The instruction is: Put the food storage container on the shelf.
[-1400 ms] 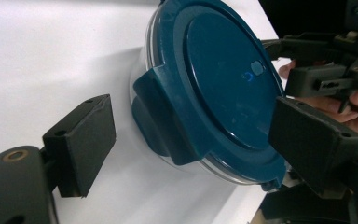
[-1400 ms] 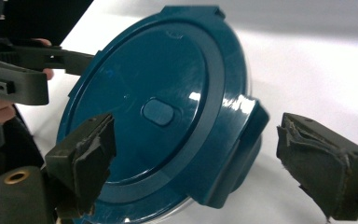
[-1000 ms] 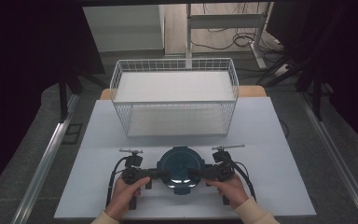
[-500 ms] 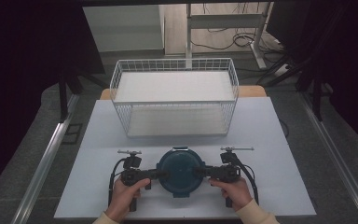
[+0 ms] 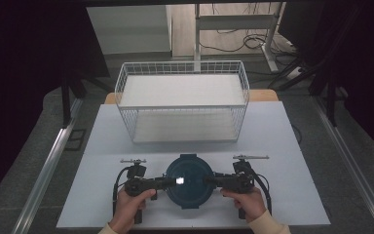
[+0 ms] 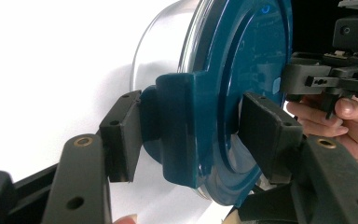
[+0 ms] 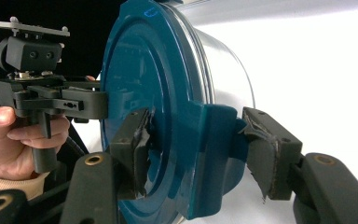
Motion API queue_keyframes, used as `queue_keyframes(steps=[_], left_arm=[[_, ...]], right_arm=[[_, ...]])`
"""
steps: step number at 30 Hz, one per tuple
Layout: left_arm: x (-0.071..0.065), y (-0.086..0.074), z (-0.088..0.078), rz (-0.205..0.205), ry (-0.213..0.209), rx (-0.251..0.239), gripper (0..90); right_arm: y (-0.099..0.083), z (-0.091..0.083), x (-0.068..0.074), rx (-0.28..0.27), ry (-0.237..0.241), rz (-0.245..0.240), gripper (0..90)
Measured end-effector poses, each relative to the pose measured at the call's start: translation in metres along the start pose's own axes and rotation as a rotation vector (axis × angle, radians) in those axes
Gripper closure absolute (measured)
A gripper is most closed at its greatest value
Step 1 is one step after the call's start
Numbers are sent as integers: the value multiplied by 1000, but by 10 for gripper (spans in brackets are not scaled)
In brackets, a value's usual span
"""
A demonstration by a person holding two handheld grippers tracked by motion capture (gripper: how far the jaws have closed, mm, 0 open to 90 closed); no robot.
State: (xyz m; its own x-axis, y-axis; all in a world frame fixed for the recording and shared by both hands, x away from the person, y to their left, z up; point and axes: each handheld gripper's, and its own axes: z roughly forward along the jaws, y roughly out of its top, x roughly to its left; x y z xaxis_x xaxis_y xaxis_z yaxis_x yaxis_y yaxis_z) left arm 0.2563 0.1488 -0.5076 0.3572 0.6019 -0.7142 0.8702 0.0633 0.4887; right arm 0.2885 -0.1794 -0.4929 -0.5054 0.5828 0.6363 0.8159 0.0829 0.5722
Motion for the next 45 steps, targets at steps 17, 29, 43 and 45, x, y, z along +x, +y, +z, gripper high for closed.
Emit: queue_keyframes(steps=[17, 29, 43, 45], left_arm=[[-16, 7, -15, 84, -8, -44, 416], [-23, 15, -21, 115, 0, -61, 410], [-30, 35, -29, 148, 6, -87, 396], [-31, 39, -29, 154, 7, -89, 397]], right_arm=[[9, -12, 22, -62, -7, -134, 445], [19, -17, 31, -79, -15, -177, 444], [40, -20, 43, -93, -24, -225, 446], [44, -21, 42, -97, -24, -226, 447]])
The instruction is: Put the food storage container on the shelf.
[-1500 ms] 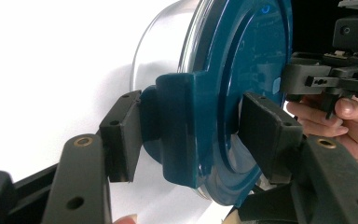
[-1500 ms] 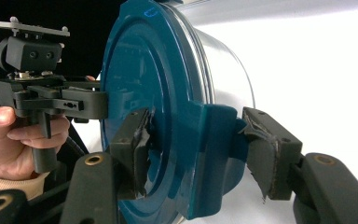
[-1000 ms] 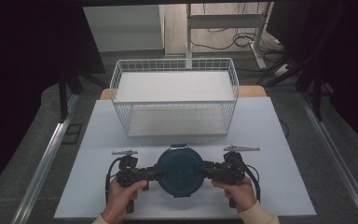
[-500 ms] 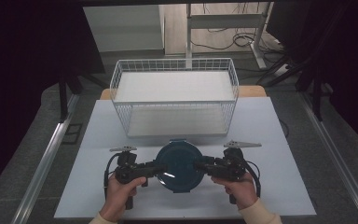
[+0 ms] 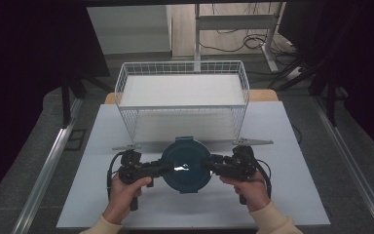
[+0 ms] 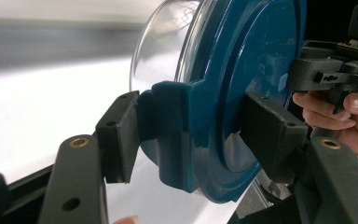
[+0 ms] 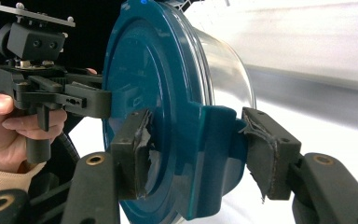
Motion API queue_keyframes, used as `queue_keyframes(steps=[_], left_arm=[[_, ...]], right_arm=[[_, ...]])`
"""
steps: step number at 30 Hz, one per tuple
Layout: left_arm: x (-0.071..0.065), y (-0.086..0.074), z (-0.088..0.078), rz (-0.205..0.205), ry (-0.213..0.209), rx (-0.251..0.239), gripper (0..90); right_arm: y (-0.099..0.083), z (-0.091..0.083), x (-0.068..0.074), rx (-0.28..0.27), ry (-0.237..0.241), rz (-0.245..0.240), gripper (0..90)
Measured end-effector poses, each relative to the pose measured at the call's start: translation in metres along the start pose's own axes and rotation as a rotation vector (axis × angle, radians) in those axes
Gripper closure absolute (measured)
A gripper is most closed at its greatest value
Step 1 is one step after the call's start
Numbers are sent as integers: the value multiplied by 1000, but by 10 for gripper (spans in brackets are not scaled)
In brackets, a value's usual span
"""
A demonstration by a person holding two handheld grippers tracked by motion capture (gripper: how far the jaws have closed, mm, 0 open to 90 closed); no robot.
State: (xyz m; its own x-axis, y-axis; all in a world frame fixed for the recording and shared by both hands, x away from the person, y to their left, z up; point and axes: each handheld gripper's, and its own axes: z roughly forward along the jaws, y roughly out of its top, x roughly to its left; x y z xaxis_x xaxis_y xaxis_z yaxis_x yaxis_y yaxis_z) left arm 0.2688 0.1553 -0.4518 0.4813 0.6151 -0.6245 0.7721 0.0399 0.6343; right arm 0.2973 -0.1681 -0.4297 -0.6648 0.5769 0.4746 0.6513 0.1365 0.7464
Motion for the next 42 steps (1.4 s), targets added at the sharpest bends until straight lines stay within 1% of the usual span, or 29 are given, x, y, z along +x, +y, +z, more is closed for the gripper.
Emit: queue_keyframes(steps=[1, 3, 6, 8, 9, 11, 12, 14, 15, 16, 17, 18, 19, 20, 21, 24, 25, 26, 27, 29, 32, 33, 36, 37, 38, 39, 40, 41, 42], left_arm=[[-1, 4, 0, 3, -2, -4, 397], [-2, 5, -1, 6, -3, -6, 397], [-5, 12, -3, 13, -10, -16, 397], [-6, 14, -4, 16, -12, -20, 397], [-8, 17, -6, 21, -15, -26, 398], [-9, 19, -7, 23, -17, -30, 398], [-12, 24, -11, 36, -16, -37, 398], [-13, 26, -12, 39, -15, -41, 398], [-16, 31, -15, 44, -12, -50, 398], [-16, 31, -15, 44, -12, -50, 398], [-18, 34, -17, 53, -9, -55, 398], [-19, 36, -19, 56, -7, -57, 398], [-22, 42, -22, 63, -6, -63, 398], [-22, 42, -22, 63, -6, -63, 398], [-25, 47, -24, 62, -10, -69, 398], [-26, 52, -26, 63, -15, -72, 398], [-27, 57, -27, 66, -15, -76, 398], [-27, 57, -27, 66, -15, -76, 397], [-27, 61, -29, 70, -13, -77, 397], [-28, 64, -29, 69, -12, -80, 397], [-30, 69, -31, 72, -10, -82, 396], [-30, 72, -32, 74, -10, -86, 396], [-33, 79, -35, 81, -9, -93, 395], [-35, 85, -37, 86, -8, -99, 395], [-36, 88, -38, 89, -8, -101, 395], [-38, 95, -41, 96, -9, -104, 395], [-38, 95, -41, 96, -9, -104, 395], [-38, 99, -42, 100, -10, -106, 395], [-39, 102, -42, 99, -10, -111, 395]], right_arm=[[3, -1, 0, -4, 1, -1, 447], [5, -1, 0, -7, 0, -4, 447], [13, -5, 3, -14, -4, -20, 448], [14, -6, 4, -14, -5, -23, 449], [20, -8, 6, -18, -7, -36, 449], [22, -9, 7, -18, -7, -41, 450], [27, -11, 10, -23, -5, -51, 451], [33, -13, 12, -28, -3, -59, 453], [36, -14, 13, -29, 1, -63, 454], [36, -14, 13, -29, 1, -63, 454], [43, -15, 15, -36, 6, -70, 457], [45, -16, 16, -39, 7, -72, 459], [48, -17, 17, -44, 10, -75, 464], [48, -17, 17, -44, 10, -75, 464], [53, -19, 18, -56, 15, -81, 466], [58, -21, 21, -65, 9, -93, 466], [64, -22, 23, -70, 5, -96, 466], [64, -22, 23, -70, 5, -96, 466], [68, -22, 24, -72, 4, -98, 466], [69, -22, 24, -73, 5, -100, 466], [77, -22, 24, -79, 6, -104, 466], [77, -22, 24, -79, 6, -104, 466], [85, -24, 26, -85, 6, -110, 466], [91, -25, 28, -88, 7, -115, 466], [94, -25, 28, -90, 7, -117, 466], [97, -26, 29, -90, 7, -118, 466], [97, -26, 29, -90, 7, -118, 466], [105, -27, 31, -94, 6, -126, 466], [108, -27, 32, -96, 5, -128, 466]])
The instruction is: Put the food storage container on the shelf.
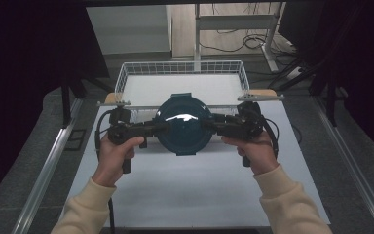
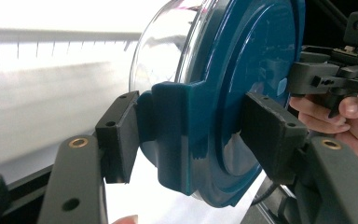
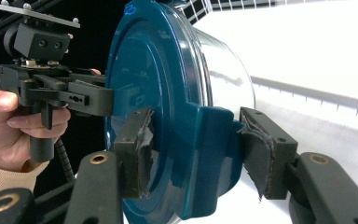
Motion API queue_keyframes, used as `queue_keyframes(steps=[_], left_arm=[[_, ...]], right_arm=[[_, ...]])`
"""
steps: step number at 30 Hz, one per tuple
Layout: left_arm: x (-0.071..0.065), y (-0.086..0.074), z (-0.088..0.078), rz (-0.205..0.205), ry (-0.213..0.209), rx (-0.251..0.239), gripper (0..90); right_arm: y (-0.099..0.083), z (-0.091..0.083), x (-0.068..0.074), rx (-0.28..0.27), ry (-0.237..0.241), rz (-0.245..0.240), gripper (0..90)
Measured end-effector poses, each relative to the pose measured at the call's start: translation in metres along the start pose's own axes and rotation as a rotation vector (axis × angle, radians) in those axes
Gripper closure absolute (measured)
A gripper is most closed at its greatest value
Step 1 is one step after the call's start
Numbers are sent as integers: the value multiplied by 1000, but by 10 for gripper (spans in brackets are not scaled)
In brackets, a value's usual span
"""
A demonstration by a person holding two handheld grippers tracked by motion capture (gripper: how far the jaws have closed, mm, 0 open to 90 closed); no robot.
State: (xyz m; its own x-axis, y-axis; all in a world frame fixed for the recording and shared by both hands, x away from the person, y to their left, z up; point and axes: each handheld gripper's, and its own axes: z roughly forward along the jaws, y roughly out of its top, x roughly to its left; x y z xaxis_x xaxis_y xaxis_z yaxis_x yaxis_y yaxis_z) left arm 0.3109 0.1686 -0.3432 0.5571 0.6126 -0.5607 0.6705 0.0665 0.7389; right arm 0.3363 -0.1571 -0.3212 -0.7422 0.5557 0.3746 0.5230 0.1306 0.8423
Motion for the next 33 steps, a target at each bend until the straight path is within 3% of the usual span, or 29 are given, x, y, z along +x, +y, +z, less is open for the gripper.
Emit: queue_keyframes(steps=[9, 21, 33], left_arm=[[-2, 40, -3, 34, 12, -16, 395], [12, 75, 4, 37, 20, -3, 397], [55, 95, 31, -79, 9, 43, 395]], right_arm=[[38, 2, -6, -23, 8, -29, 466], [67, 17, -25, -21, 20, -8, 466], [81, 47, -62, 35, 6, 82, 465]])
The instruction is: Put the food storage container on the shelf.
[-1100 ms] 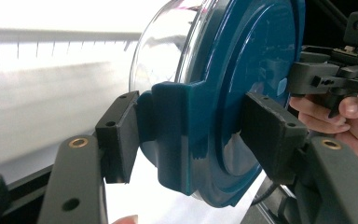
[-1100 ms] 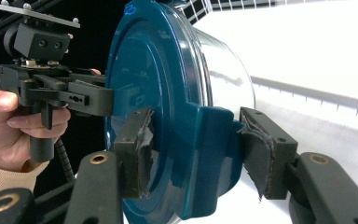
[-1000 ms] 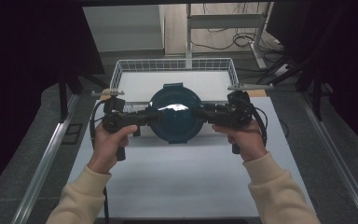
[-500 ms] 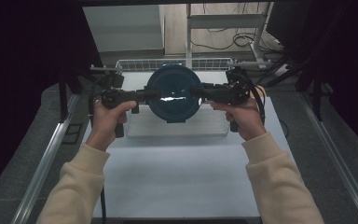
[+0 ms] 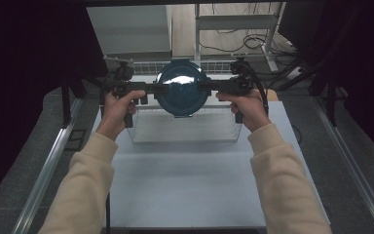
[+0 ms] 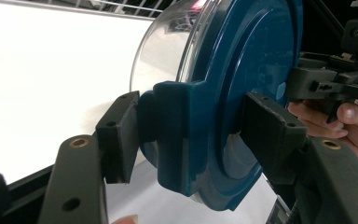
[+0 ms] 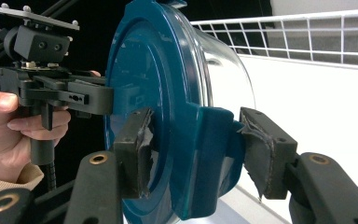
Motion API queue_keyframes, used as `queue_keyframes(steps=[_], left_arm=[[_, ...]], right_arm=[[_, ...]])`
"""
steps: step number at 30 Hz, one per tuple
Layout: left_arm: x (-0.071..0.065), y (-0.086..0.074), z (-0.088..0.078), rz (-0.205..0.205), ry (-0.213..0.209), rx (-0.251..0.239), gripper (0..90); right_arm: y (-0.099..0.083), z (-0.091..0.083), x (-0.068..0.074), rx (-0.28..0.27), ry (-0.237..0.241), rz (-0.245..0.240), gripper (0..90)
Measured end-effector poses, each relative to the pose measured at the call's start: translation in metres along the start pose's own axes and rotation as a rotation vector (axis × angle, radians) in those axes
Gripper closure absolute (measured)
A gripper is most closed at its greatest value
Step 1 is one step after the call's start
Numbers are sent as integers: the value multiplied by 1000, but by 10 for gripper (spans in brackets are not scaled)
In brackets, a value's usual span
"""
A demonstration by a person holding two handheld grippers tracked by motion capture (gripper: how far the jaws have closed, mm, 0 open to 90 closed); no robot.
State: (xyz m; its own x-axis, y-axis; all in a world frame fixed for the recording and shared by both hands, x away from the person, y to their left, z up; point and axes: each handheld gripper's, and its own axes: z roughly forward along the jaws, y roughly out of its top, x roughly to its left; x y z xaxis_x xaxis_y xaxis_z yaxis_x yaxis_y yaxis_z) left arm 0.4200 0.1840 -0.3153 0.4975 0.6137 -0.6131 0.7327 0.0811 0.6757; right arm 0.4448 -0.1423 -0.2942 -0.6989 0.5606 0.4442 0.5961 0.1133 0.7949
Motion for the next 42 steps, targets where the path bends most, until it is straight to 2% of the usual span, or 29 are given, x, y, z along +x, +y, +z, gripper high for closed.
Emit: queue_keyframes(steps=[6, 16, 20, 25, 30, 35, 39, 42], left_arm=[[6, 5, 3, -18, -5, -4, 408], [10, 12, 8, -57, -6, 3, 408], [16, 15, 11, -88, -19, -4, 400], [26, 18, 17, -141, -44, -18, 388], [34, 22, 25, -186, -50, -36, 383], [40, 30, 33, -199, -46, -35, 372], [44, 30, 40, -216, -50, -42, 355], [46, 28, 42, -217, -64, -31, 328]], right_arm=[[2, 8, -13, 11, 23, 63, 464], [6, 11, -24, 24, 34, 154, 459], [10, 14, -27, 33, 29, 189, 455], [17, 21, -34, 42, 20, 257, 451], [19, 27, -43, 31, 17, 323, 448], [22, 30, -50, 18, 3, 354, 446], [20, 34, -59, 2, -2, 435, 443], [17, 35, -64, 1, -3, 476, 439]])
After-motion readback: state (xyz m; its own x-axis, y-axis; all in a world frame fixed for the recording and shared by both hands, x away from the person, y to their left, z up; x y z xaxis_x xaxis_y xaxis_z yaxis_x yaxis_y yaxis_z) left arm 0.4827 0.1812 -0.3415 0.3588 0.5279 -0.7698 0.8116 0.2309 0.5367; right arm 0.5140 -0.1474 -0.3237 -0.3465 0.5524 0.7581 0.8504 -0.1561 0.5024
